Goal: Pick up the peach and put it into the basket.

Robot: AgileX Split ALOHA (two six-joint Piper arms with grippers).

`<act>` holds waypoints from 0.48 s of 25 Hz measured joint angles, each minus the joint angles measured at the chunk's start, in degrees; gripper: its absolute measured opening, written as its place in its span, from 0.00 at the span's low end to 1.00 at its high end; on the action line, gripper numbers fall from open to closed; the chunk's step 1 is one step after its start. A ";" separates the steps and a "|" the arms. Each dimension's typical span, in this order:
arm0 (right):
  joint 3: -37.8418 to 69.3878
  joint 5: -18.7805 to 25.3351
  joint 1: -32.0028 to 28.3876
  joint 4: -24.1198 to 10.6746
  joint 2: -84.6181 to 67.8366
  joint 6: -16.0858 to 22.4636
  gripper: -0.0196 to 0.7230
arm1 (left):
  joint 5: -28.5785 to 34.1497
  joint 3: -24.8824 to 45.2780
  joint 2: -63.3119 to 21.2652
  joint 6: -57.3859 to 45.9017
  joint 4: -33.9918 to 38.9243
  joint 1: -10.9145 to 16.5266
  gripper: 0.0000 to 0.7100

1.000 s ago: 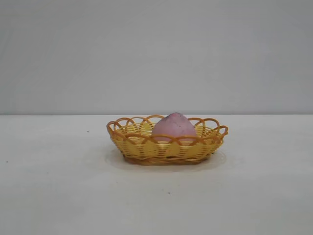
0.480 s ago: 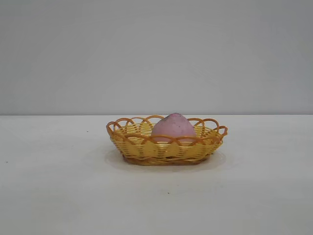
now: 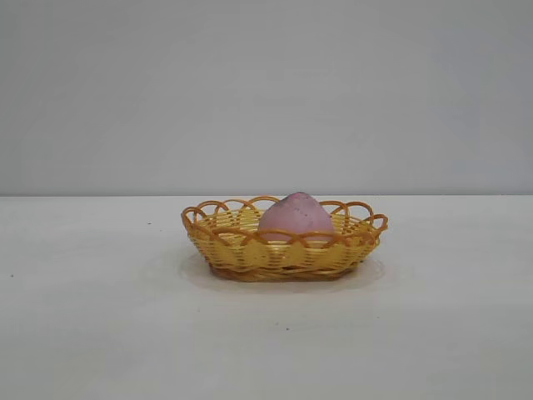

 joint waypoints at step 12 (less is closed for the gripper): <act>0.00 0.00 0.35 0.00 0.00 0.00 0.66 | 0.00 0.00 0.00 0.00 0.00 0.00 0.73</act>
